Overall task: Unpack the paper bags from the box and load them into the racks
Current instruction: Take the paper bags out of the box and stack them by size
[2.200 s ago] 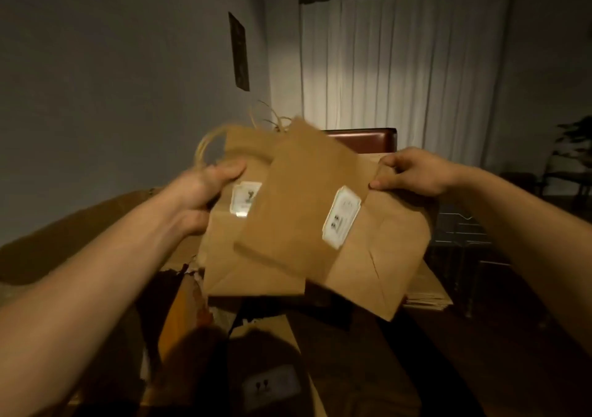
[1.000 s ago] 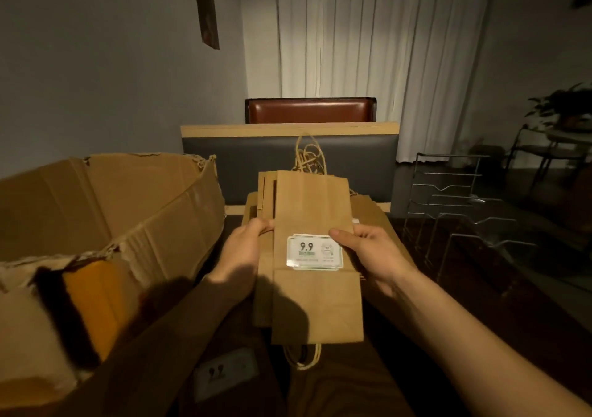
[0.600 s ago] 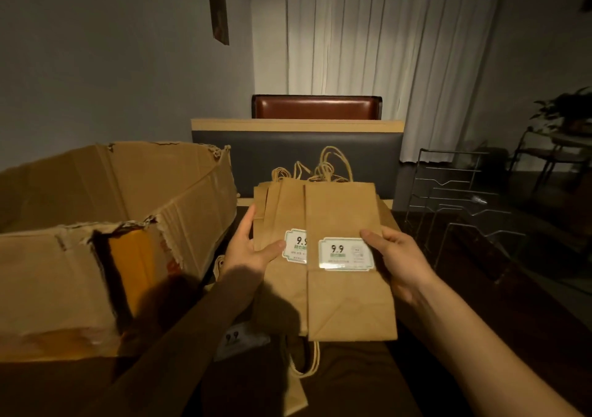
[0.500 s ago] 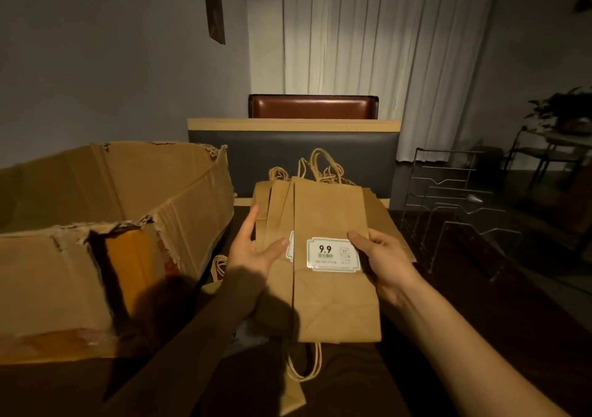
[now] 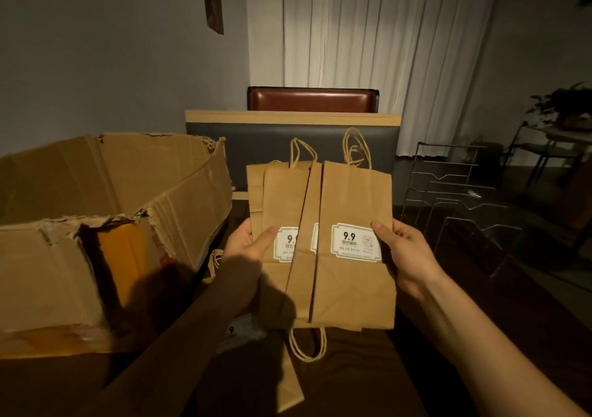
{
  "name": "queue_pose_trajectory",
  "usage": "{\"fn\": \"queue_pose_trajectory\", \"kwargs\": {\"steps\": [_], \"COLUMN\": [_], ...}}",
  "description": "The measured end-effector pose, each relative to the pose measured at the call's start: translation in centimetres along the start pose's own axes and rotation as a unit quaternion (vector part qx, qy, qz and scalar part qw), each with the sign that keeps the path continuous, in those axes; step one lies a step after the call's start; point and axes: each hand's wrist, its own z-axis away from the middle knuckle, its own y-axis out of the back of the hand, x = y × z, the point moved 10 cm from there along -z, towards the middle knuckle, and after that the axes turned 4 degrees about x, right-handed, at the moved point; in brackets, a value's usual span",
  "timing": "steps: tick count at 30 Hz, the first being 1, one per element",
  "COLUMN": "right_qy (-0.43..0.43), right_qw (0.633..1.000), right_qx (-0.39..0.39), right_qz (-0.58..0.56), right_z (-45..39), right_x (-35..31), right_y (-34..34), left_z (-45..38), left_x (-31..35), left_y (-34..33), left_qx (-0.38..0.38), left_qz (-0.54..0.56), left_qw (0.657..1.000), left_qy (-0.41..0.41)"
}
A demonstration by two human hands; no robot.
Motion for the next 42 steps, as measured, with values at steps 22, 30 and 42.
{"fn": "queue_pose_trajectory", "kwargs": {"steps": [22,30,42], "right_qy": [0.001,-0.065,-0.095], "right_qw": [0.992,0.96,0.97], "right_qx": [0.022,0.116,0.105], "right_qz": [-0.125,-0.248,-0.2], "right_z": [0.6,0.7,0.6], "right_x": [0.6,2.0,0.6], "right_y": [-0.5,3.0,4.0], "left_z": [1.9,-0.3,-1.6], "left_x": [4.6,0.1,-1.6], "left_y": [-2.0,1.6,0.8], "left_qx": [0.049,0.121,0.107], "left_qz": [-0.239,0.035,0.083], "left_qw": [0.942,0.992,0.987], "left_qy": [-0.228,-0.006,0.083]}}
